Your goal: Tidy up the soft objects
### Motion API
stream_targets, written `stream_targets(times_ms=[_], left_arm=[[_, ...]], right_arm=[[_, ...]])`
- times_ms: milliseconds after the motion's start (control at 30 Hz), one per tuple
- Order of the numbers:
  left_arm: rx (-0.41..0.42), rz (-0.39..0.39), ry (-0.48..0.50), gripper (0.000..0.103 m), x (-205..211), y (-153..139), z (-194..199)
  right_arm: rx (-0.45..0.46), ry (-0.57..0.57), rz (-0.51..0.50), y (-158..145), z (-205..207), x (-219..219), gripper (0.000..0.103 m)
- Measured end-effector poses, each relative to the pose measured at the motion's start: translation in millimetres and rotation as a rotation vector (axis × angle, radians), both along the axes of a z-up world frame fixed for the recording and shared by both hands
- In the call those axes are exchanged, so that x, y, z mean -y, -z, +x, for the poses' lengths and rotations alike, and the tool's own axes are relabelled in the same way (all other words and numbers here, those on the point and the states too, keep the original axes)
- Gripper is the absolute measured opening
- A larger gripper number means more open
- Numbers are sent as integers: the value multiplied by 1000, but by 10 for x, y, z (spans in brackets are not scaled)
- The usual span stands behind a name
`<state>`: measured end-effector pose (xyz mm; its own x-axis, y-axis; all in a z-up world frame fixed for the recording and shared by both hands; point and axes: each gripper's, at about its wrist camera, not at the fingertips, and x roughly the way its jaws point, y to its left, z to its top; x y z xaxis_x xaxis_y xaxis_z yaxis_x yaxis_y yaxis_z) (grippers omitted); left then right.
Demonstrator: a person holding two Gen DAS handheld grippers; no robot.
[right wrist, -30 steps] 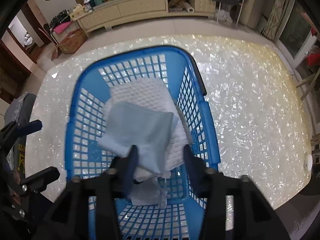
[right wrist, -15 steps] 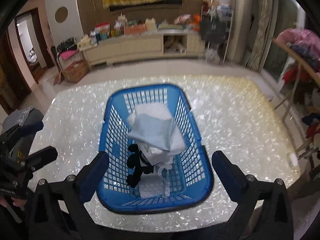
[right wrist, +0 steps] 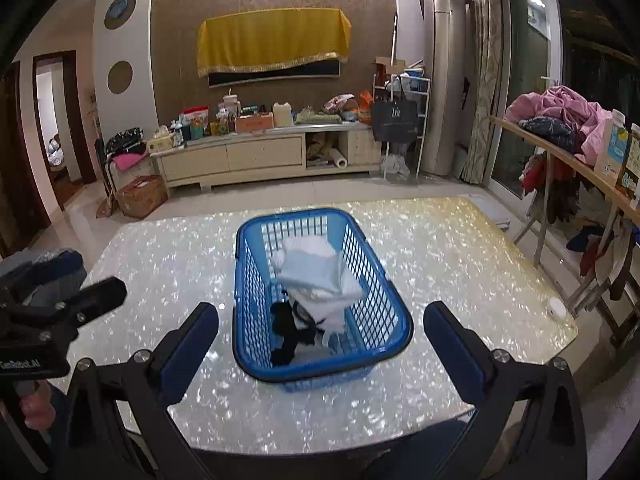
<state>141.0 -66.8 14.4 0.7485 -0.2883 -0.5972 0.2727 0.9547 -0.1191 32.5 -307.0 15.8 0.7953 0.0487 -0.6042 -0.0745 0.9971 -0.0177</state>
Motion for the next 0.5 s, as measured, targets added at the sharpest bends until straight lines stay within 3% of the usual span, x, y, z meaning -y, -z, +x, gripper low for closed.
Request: stream_targets(times_ms=[500], left_arm=[[53, 27, 8, 103, 22, -87, -332]], right_arm=[[43, -27, 19, -30, -138, -32, 103]])
